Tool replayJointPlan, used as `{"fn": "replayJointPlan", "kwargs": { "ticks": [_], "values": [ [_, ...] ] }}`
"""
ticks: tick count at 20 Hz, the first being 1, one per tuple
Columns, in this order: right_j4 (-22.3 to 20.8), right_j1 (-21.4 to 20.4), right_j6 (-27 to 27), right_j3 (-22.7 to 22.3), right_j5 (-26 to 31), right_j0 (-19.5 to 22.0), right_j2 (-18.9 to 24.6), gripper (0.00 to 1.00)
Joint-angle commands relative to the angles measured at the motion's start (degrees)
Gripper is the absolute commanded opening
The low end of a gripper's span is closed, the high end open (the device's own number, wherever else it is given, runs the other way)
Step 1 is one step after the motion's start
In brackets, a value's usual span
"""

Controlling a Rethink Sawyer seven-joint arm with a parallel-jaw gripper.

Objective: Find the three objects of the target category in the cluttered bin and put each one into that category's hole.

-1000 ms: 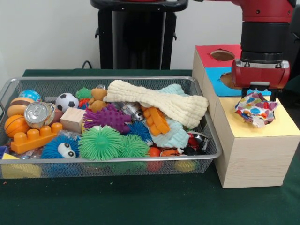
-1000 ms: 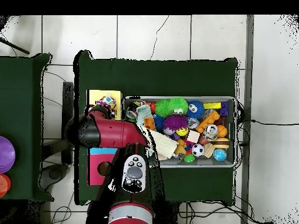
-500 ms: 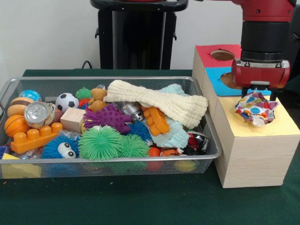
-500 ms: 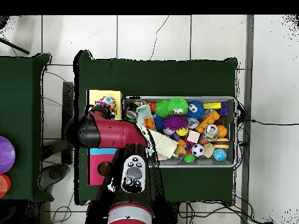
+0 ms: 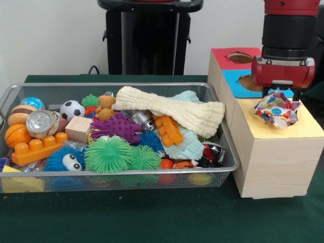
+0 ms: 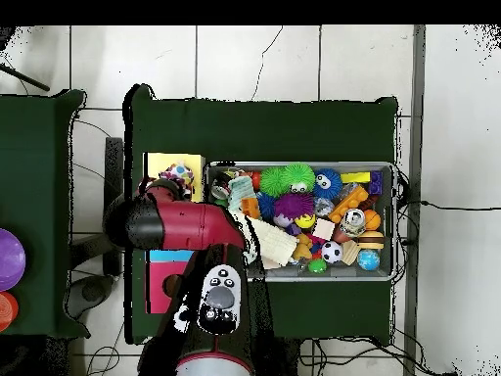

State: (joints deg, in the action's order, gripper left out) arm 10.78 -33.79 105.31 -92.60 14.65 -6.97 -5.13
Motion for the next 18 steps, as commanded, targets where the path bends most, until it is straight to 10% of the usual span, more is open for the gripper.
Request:
{"fn": "replayJointPlan", "kwargs": {
  "ticks": [1, 11, 12, 18],
  "values": [
    [-0.83, -3.76, 7.31, -2.32, 12.38, 0.38, -2.14, 1.00],
    [0.30, -2.24, 9.34, -3.41, 9.42, 1.56, -1.24, 1.00],
    [-0.68, -1.88, 9.76, -3.07, 6.28, 0.55, -2.90, 0.00],
    [-0.07, -2.00, 10.34, -4.37, 5.10, 0.93, -2.58, 0.00]
  ]
}}
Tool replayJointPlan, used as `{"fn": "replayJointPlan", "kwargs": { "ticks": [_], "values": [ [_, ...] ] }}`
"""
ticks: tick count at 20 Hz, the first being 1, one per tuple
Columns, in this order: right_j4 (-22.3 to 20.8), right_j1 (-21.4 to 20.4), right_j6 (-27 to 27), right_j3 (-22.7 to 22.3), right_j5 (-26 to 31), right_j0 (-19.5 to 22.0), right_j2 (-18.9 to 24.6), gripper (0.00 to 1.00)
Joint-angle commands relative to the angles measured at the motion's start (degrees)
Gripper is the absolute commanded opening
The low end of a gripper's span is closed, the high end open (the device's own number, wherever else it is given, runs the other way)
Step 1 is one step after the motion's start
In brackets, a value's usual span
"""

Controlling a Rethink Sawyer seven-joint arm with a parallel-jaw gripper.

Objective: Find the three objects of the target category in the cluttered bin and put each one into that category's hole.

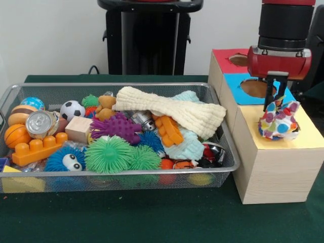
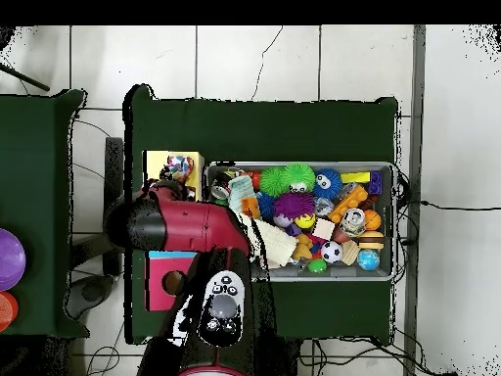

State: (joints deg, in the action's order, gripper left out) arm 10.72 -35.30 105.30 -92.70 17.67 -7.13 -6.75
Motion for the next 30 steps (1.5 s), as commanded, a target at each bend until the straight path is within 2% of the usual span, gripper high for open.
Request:
{"fn": "replayJointPlan", "kwargs": {
  "ticks": [1, 5, 9, 20, 25, 26, 30],
  "values": [
    [-0.70, -0.17, 9.53, -3.54, 1.51, 1.10, -1.11, 0.00],
    [-1.30, 0.15, 8.53, -3.14, 0.20, 1.22, -0.73, 0.00],
    [-0.26, -0.23, 10.39, -3.52, 1.98, -0.70, -1.99, 0.00],
    [0.00, 0.16, 10.23, -3.40, 1.33, -0.72, -1.58, 0.00],
    [0.94, 0.54, 12.48, -3.88, 0.11, -2.04, -2.79, 0.00],
    [0.73, 0.73, 12.72, -3.72, -0.61, -2.53, -3.40, 1.00],
    [0.17, 0.68, 11.69, -4.32, -2.97, -1.71, -2.12, 1.00]
  ]
}}
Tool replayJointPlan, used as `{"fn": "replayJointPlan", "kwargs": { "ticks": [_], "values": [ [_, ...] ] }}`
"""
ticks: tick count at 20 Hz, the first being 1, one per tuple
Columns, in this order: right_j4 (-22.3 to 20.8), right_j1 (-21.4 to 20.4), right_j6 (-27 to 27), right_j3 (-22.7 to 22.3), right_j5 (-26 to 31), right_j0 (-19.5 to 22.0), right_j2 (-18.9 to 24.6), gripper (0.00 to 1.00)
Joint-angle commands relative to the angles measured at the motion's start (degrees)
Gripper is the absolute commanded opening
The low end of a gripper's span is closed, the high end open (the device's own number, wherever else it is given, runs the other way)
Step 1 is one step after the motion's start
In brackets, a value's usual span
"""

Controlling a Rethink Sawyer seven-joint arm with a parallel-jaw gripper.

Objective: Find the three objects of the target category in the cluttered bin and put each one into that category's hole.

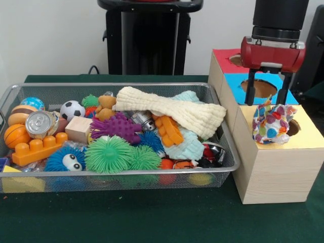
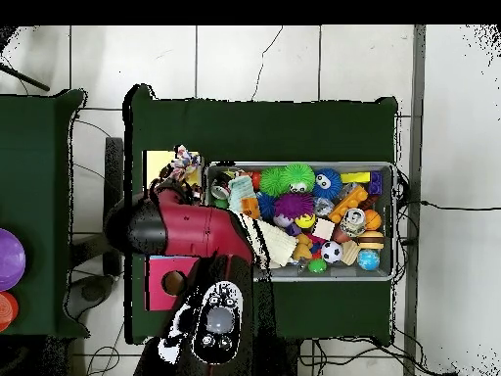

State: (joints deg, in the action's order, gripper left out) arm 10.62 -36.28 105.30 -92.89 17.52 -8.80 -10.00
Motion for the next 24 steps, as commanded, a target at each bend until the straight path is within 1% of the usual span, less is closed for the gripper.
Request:
{"fn": "replayJointPlan", "kwargs": {
  "ticks": [1, 2, 4, 10, 14, 16, 19, 24],
  "values": [
    [0.01, 1.66, 11.16, -4.21, -3.25, 0.35, 1.66, 1.00],
    [0.52, 1.72, 11.67, -4.67, -3.14, 0.39, 1.89, 1.00],
    [0.71, 1.36, 12.40, -5.05, -3.23, -0.57, 0.97, 1.00],
    [1.18, 0.49, 12.04, -5.30, -1.96, -0.30, 1.39, 1.00],
    [1.32, -1.19, 11.73, -4.61, 1.98, -1.23, 0.23, 1.00],
    [1.45, -1.98, 12.37, -5.47, 2.30, -2.20, -0.15, 1.00],
    [1.77, -2.03, 12.51, -4.83, 3.21, -2.48, -0.44, 1.00],
    [2.09, -2.00, 12.44, -5.18, 3.04, -2.29, -0.15, 1.00]
  ]
}}
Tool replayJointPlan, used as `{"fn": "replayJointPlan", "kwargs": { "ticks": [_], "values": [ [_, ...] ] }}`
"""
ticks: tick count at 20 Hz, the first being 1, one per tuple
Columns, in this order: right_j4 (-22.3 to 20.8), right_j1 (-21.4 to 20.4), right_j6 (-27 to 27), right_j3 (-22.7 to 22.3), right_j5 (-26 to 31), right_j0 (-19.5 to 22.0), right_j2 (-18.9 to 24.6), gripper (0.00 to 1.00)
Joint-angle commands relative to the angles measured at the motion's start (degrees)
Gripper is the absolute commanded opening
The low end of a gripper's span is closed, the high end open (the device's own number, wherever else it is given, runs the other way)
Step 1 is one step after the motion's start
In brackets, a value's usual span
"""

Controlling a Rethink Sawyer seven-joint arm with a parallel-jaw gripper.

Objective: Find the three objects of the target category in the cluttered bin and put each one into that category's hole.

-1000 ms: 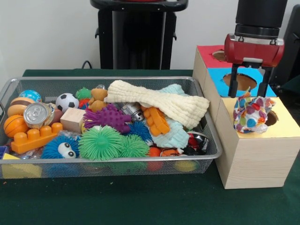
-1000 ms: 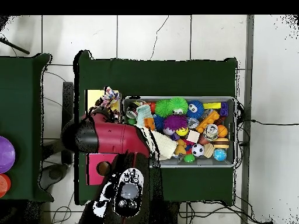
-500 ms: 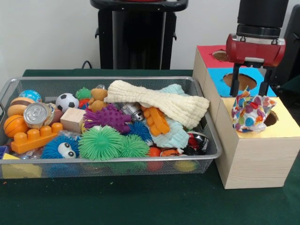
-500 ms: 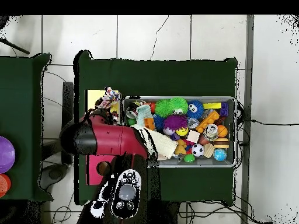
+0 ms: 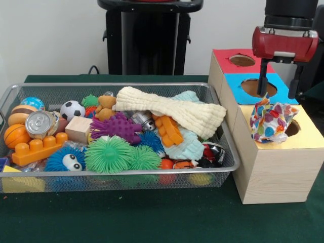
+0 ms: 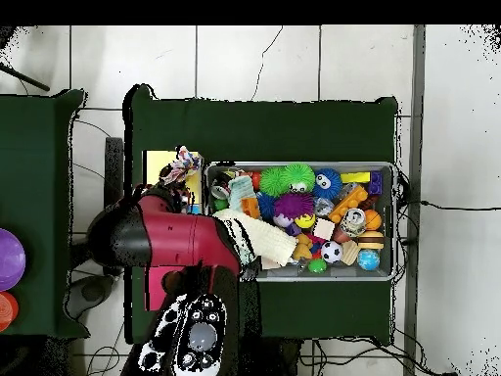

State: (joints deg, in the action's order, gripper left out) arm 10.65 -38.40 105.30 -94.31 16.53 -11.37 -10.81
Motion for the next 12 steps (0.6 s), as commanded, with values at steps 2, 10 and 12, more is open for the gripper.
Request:
{"fn": "replayJointPlan", "kwargs": {
  "ticks": [2, 10, 12],
  "values": [
    [2.16, -0.01, 12.48, -3.64, 4.51, 0.12, 0.44, 1.00],
    [1.80, -0.23, 10.09, -2.70, 5.65, 1.99, 1.69, 1.00],
    [1.72, -0.22, 9.92, -2.56, 5.66, 2.15, 1.66, 1.00]
  ]
}}
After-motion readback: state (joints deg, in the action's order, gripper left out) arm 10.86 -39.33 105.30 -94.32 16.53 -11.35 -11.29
